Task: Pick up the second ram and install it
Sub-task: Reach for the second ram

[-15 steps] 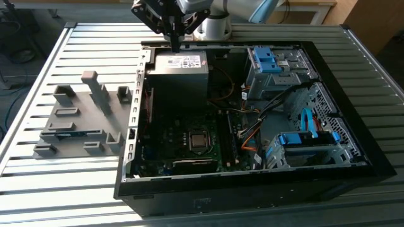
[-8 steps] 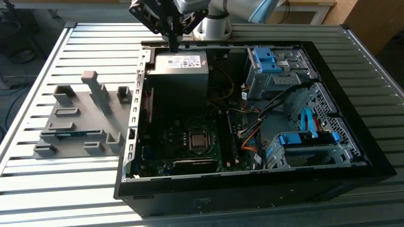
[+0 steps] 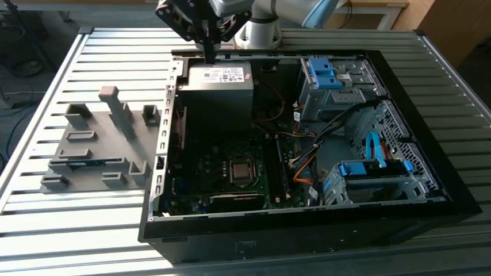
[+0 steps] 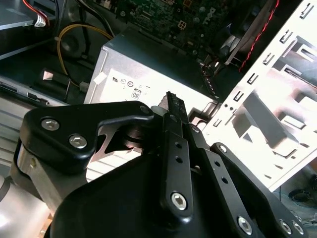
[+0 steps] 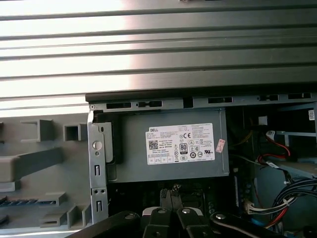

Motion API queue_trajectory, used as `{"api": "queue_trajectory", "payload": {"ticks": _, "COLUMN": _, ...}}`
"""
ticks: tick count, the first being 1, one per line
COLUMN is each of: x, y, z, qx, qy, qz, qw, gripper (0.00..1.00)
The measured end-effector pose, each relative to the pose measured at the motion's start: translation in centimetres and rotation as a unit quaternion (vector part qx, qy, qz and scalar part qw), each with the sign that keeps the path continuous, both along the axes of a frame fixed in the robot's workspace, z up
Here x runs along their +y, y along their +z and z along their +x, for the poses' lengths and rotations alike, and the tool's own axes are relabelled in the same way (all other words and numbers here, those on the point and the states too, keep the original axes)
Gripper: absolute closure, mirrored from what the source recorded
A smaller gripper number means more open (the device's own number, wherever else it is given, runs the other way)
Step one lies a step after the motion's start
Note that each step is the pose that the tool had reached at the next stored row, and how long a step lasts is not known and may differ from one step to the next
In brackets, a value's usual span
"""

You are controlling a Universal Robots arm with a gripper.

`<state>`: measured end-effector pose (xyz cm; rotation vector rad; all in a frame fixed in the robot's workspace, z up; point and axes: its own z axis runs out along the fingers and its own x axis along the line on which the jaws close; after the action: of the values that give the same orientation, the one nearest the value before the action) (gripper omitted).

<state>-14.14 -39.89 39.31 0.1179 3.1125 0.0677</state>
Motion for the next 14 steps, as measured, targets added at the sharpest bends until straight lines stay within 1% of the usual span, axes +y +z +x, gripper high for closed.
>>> {"api": "queue_trajectory", "payload": {"ticks": 14, "x": 0.0, "y": -0.01, "z": -0.3, "qx": 0.0, "qy": 0.0, "qz": 0.0, "qw": 1.0, "gripper": 0.89}}
